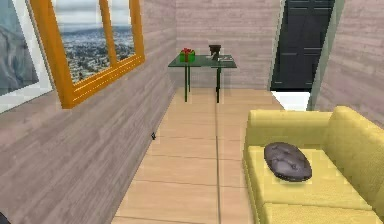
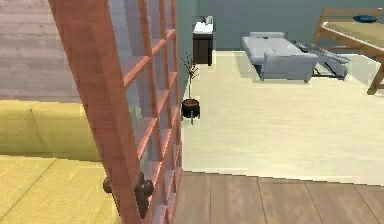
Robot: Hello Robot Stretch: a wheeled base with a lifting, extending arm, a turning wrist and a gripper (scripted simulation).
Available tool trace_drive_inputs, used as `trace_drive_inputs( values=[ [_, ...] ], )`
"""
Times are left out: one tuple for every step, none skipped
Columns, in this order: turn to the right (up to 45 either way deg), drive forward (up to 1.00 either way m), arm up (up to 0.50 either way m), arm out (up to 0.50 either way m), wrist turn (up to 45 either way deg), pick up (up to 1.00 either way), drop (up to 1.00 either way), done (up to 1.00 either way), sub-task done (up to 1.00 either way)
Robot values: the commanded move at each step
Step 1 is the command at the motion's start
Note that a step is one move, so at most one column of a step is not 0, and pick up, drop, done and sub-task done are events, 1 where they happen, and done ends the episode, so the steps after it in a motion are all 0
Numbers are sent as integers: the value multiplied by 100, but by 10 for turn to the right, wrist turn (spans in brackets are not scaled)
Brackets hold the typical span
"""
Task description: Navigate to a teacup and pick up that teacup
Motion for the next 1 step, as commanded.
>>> trace_drive_inputs(
  values=[
    [30, 0, 0, 0, 0, 0, 0, 0, 0]
  ],
)
